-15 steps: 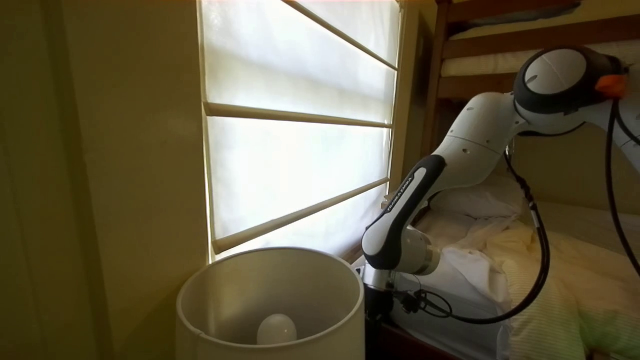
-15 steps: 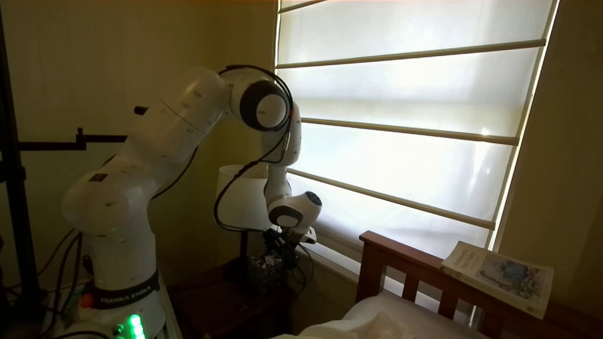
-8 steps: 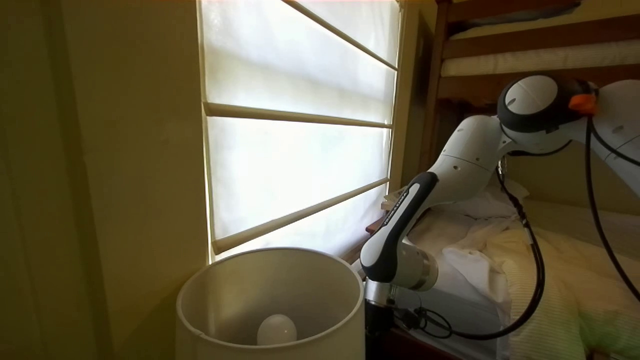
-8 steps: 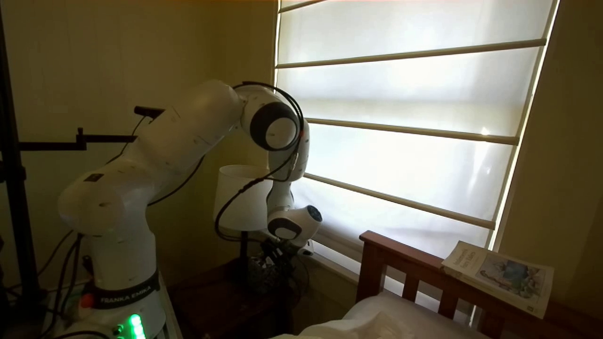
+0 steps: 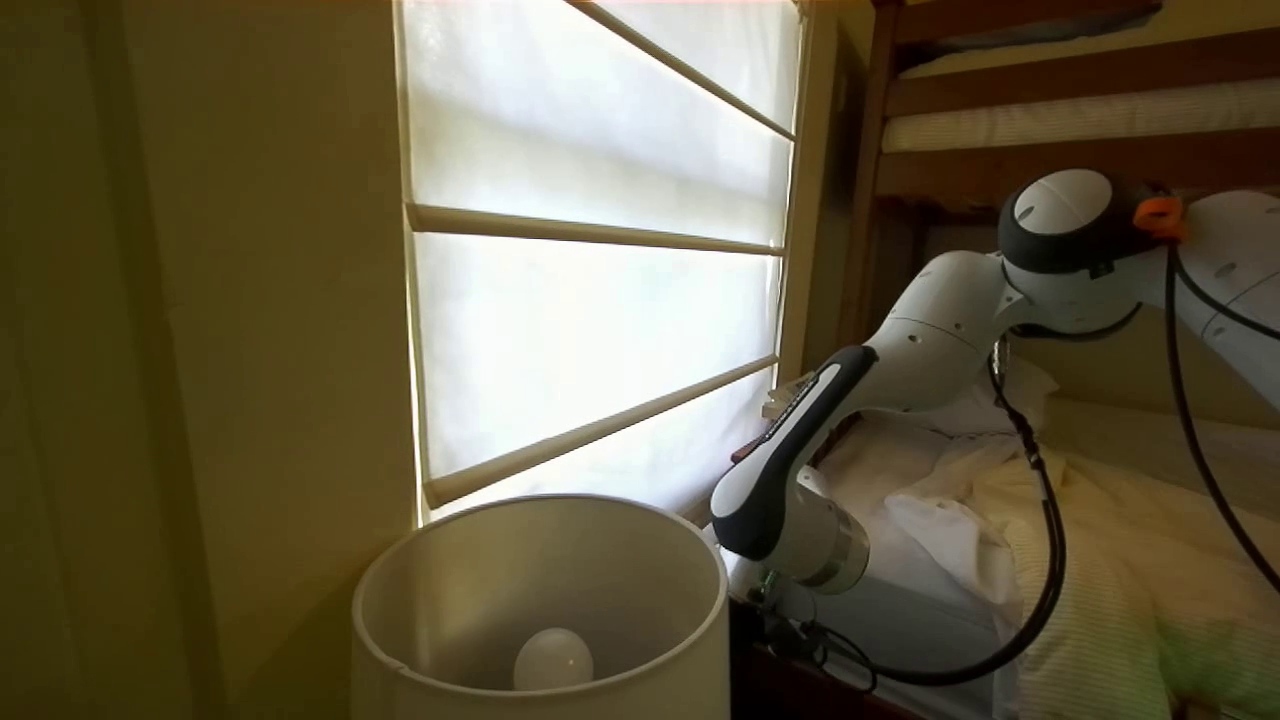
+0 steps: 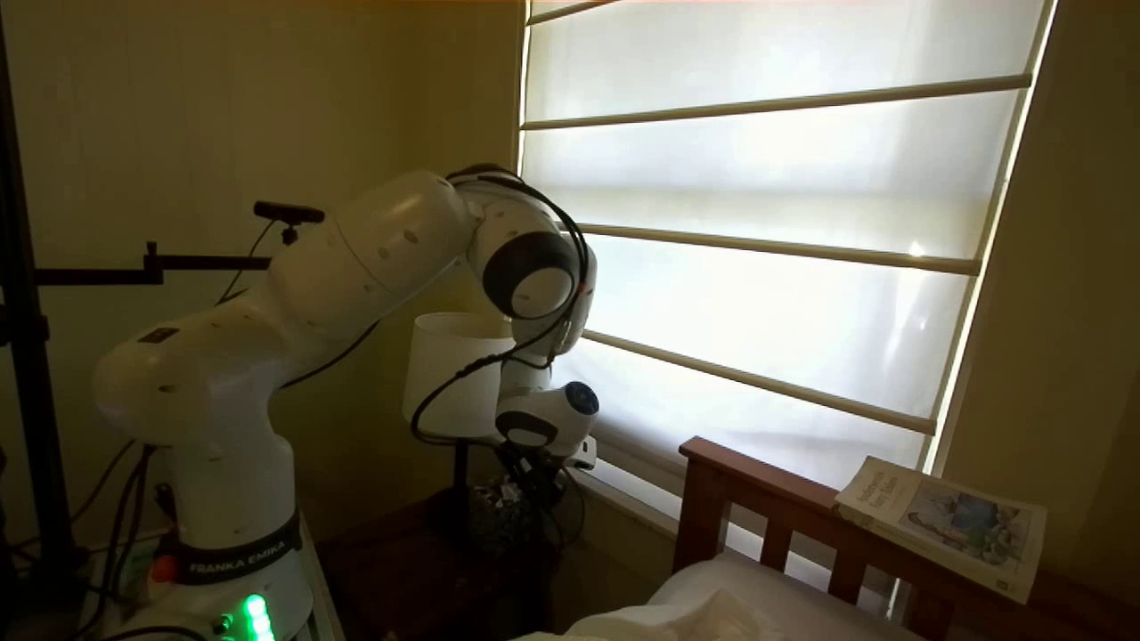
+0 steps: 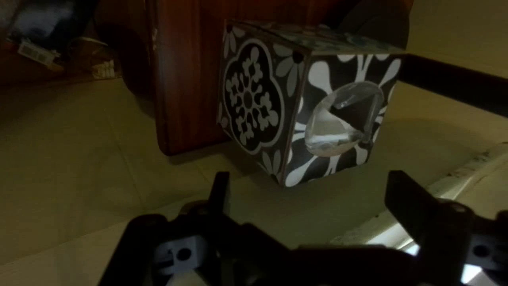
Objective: Put the box on the bed
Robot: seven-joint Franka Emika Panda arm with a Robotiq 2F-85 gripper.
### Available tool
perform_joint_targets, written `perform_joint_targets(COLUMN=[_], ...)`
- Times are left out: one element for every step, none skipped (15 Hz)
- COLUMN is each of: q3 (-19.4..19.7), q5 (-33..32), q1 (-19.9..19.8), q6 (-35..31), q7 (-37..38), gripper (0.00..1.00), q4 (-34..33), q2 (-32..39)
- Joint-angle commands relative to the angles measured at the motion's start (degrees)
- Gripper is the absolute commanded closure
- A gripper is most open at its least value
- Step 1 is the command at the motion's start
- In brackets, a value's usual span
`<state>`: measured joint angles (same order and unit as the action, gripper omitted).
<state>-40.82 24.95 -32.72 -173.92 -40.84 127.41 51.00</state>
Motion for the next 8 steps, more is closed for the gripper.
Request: perform_joint_targets(q3=[-1.87,-1.79,-1.29,-0.53,0.28,0.71,1.46,2.16], q5=[-4.88,-6.53,-8.26,-10.09,-12.27,-14.47,-16.38,-17.99], q1=[-1.90,-2.11,-1.83,-1.27,-0.74,-0.65,-0.06,0.49], q6=[-4.64,-5.20,-6.01,-6.56,-7.09,-7.46,-7.74,-8.13], q7=[7.32,8.98,11.02,13.34,15.19,16.48,17.68,18.87], gripper=[0.00,0.00,0.00,0.00,0.00,0.00,0.00,0.00], q4=[0.24,0.20,0.41,0.39,0.25,0.06,-0.49,-0.84], q2=[4.69,5.61,6.06,6.32,6.76,7.50,8.23,8.80])
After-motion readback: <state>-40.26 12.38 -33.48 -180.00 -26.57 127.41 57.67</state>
